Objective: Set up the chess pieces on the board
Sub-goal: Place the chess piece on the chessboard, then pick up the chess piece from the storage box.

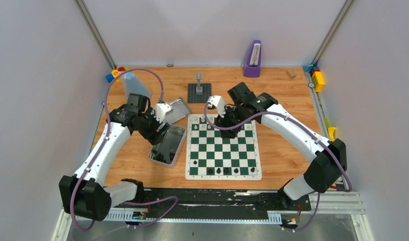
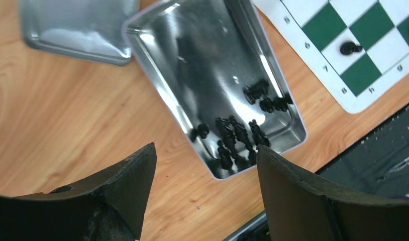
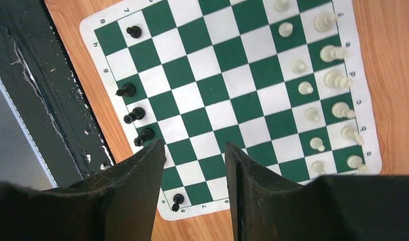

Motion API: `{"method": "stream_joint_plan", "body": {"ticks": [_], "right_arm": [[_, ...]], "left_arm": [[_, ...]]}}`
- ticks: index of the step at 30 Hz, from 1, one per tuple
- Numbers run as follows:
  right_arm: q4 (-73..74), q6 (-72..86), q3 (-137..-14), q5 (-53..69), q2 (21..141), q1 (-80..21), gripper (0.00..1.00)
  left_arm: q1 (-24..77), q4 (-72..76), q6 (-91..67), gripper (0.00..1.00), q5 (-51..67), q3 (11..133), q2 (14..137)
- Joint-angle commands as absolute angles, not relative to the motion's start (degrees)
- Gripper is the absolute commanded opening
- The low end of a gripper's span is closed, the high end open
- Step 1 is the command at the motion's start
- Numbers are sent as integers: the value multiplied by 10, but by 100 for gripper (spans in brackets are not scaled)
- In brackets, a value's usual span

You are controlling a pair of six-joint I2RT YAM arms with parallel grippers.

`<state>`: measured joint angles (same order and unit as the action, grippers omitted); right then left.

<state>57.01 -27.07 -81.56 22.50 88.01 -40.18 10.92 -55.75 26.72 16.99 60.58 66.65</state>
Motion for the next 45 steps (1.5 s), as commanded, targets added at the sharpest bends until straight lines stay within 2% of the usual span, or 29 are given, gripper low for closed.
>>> {"method": "stream_joint_plan", "body": {"ticks": [1,6,13,21,31,34,45], "right_arm": [[518,-263,-764,278,838,-352,48],[497,-263,-713,296,807,-309,47],[472,-258,-663,318,778,-270,46],[449,-255,-629,337,765,-247,44],[433,-255,-605,351,761,-241,43],[433,-255,-603,350,763,-241,43],[432,-258,-592,347,763,-240,43]], "left_arm": [[152,-524,295,79,161,563,667],[205,-476,289,71,131,522,704],[231,-445,290,62,113,515,762],[255,-444,302,58,83,515,796],[259,-534,399,54,-5,542,804],[281,-551,420,50,-34,547,815],[336,-568,461,48,-94,539,857]]}}
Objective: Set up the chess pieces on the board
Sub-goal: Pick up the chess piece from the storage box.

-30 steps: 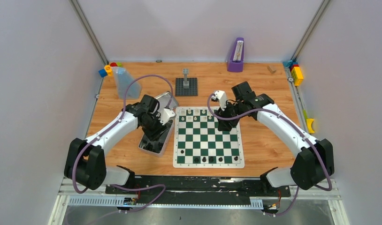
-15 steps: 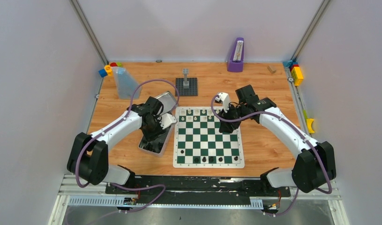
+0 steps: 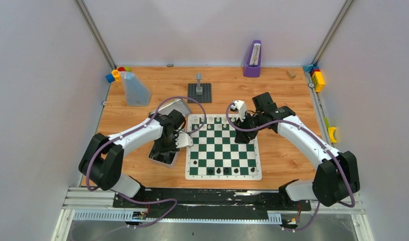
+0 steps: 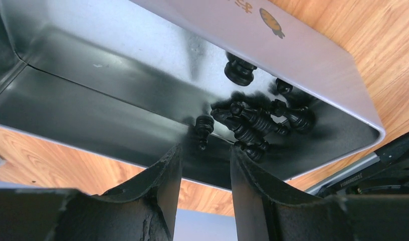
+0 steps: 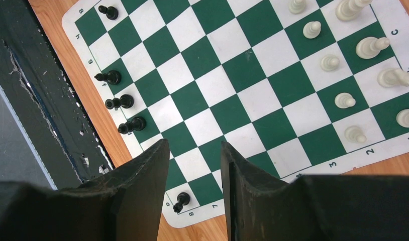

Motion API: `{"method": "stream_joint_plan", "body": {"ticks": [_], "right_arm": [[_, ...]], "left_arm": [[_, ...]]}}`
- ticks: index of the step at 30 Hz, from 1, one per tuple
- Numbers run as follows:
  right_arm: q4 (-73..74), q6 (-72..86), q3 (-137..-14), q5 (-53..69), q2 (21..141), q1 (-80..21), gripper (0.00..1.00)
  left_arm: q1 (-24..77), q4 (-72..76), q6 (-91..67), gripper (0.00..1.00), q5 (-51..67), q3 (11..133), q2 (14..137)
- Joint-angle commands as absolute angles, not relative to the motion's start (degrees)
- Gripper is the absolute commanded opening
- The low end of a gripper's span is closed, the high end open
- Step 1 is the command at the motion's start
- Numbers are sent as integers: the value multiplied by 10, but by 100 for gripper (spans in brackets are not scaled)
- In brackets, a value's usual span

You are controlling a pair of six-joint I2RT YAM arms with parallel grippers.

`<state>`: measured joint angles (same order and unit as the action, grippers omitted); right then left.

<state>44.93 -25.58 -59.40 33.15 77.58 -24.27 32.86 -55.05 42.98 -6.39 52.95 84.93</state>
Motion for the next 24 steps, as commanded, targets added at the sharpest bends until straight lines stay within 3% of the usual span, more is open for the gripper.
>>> {"method": "stream_joint_plan", "body": {"ticks": [1,24], "right_arm": [[432,-258,-592,347,764,-241,43],[432,-259,-588,347,775,-240,42]], "left_arm": [[339,-569,466,48,-98,538,860],[348,-536,499,45,-128,512,912]]}}
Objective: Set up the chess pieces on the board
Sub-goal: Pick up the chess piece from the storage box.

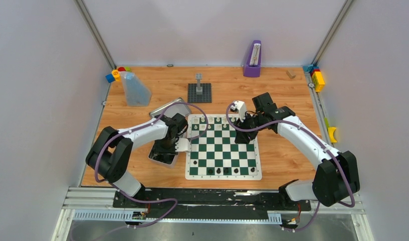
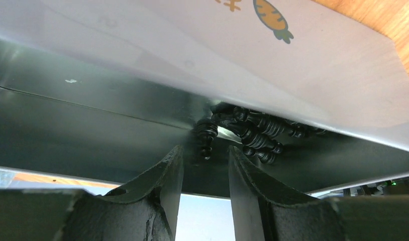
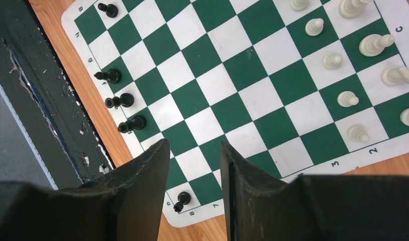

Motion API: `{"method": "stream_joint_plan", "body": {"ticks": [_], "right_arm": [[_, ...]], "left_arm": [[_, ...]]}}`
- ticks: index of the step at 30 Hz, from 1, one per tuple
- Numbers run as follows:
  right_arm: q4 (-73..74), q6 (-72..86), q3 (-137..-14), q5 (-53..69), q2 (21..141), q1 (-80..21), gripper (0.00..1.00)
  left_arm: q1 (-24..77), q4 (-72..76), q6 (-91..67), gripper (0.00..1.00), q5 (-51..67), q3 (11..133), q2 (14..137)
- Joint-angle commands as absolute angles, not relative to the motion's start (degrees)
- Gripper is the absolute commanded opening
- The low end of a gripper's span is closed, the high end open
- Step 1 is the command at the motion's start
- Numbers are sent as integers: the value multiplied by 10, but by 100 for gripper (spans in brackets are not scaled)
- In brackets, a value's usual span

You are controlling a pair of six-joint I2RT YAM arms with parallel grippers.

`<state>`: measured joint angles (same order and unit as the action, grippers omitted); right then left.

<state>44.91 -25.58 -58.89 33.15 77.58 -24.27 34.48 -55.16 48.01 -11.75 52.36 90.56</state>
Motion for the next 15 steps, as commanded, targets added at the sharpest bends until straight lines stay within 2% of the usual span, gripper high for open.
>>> {"method": "stream_joint_plan", "body": {"ticks": [1,8,15], "right_arm": [[432,-259,-589,347,776,-240,42],[432,-258,-585,347,777,-240,41],[433,-259,-585,348,779,-240,39]], "left_arm": [[348,-534,500,45,-128,511,913],[348,-519,501,41,-134,509,915],[348,-522,490,28,-129,517,904]]}}
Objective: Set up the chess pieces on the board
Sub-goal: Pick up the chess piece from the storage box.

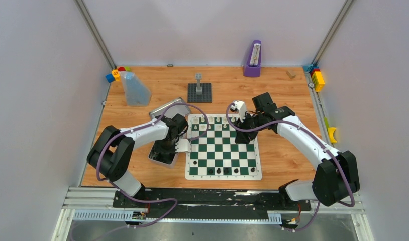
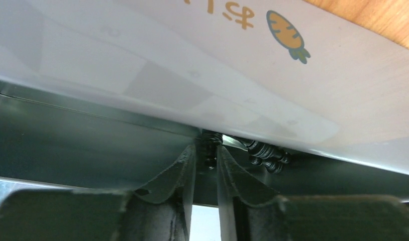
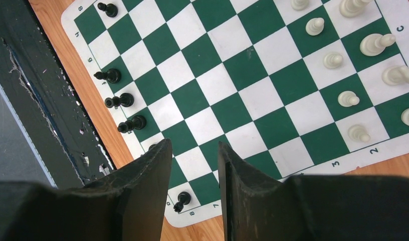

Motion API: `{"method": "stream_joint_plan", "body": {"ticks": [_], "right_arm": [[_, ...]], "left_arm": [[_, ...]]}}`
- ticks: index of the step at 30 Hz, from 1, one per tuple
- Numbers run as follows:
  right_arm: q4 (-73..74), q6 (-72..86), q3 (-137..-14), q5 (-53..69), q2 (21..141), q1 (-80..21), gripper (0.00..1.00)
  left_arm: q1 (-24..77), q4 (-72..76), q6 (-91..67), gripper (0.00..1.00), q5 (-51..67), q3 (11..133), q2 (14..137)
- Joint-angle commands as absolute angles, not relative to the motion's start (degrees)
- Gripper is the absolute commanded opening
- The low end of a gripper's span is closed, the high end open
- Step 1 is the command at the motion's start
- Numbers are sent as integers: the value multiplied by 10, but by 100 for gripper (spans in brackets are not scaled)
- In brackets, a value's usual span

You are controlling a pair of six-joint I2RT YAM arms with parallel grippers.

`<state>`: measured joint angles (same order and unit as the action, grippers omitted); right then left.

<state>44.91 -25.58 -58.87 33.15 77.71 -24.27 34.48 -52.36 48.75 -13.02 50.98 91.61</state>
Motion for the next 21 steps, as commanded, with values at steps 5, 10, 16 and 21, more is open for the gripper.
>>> {"method": "stream_joint_plan", "body": {"ticks": [5,10,16,21], "right_arm": [[434,-259,-586,348,780,-240,39],[433,-259,-585,348,780,-241,38],[434,-259,-586,347,779,-240,38],[433,-258,-586,337,775,-240,37]], "left_arm": [[348,-535,477,20,-118,528,893],[348,-566,456,13,-92,563,868],[348,-606,425,8,-64,608,839],[349,-630,397,8,-35,639,820]]}}
